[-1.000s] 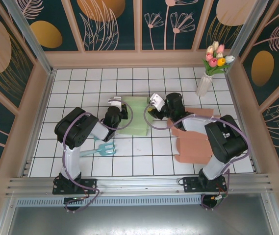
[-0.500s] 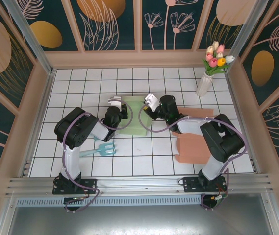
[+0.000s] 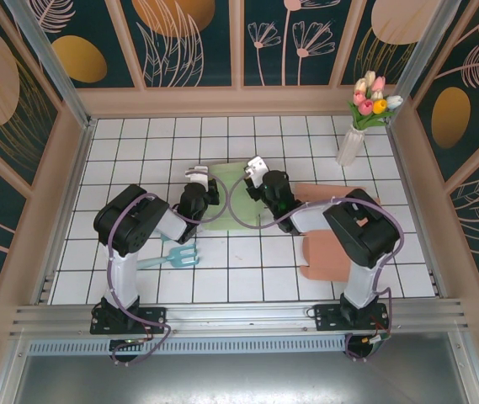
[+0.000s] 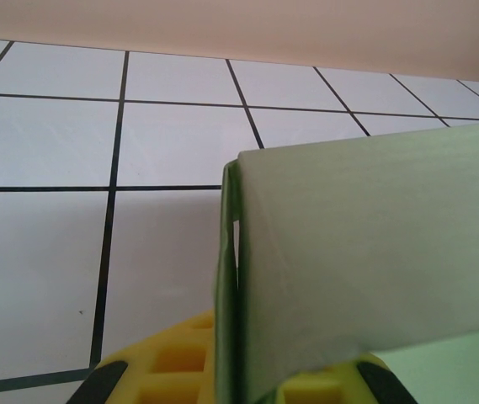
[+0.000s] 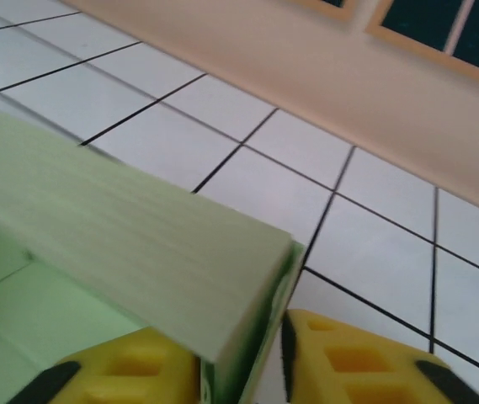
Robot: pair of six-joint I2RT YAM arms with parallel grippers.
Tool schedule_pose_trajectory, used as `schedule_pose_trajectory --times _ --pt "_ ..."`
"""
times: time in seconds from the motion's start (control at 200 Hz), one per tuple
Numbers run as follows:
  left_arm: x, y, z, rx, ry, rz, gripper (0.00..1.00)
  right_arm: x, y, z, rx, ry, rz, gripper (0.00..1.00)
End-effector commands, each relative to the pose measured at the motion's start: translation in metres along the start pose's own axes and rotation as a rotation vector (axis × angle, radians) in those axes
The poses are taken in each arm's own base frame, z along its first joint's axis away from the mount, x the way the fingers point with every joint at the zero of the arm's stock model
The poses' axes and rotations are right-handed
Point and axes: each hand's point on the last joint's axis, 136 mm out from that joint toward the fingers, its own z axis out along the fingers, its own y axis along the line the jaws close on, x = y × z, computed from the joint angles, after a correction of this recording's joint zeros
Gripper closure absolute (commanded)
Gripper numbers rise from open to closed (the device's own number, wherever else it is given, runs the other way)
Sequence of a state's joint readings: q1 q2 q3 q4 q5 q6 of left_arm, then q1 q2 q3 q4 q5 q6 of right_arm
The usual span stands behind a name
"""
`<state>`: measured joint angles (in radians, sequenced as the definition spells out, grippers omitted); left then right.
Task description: Fold the paper box
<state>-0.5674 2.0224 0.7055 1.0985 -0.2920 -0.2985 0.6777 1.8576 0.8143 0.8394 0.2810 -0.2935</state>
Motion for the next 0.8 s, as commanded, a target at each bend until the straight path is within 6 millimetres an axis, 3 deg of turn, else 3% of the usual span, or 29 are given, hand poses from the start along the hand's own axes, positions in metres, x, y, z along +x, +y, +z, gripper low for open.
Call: schedule_pose_trajectory --times 0.0,0.185,0.37,0.52,0.791 --pt "0.009 -0.002 -0.002 0.007 0.04 0.002 1.0 -0.023 -0.027 0.007 0.194 -0.078 0.072 0.83" --pt "0.009 0.004 0.002 -0.043 0.05 -0.022 1.0 -0.005 -0.055 0.0 0.463 -0.044 0.053 0.91" --pt "0.009 0.005 0.003 -0.05 0.053 -0.023 1.0 0.01 -0.067 -0.001 0.56 0.008 0.038 0.9" --pt "0.01 0.004 0.004 -0.047 0.057 -0.019 1.0 0.011 -0.039 0.01 0.342 0.001 0.085 0.67" --pt "0.01 0.004 0.005 -0.046 0.059 -0.018 1.0 0.017 -0.033 0.015 0.166 0.054 0.234 0.64"
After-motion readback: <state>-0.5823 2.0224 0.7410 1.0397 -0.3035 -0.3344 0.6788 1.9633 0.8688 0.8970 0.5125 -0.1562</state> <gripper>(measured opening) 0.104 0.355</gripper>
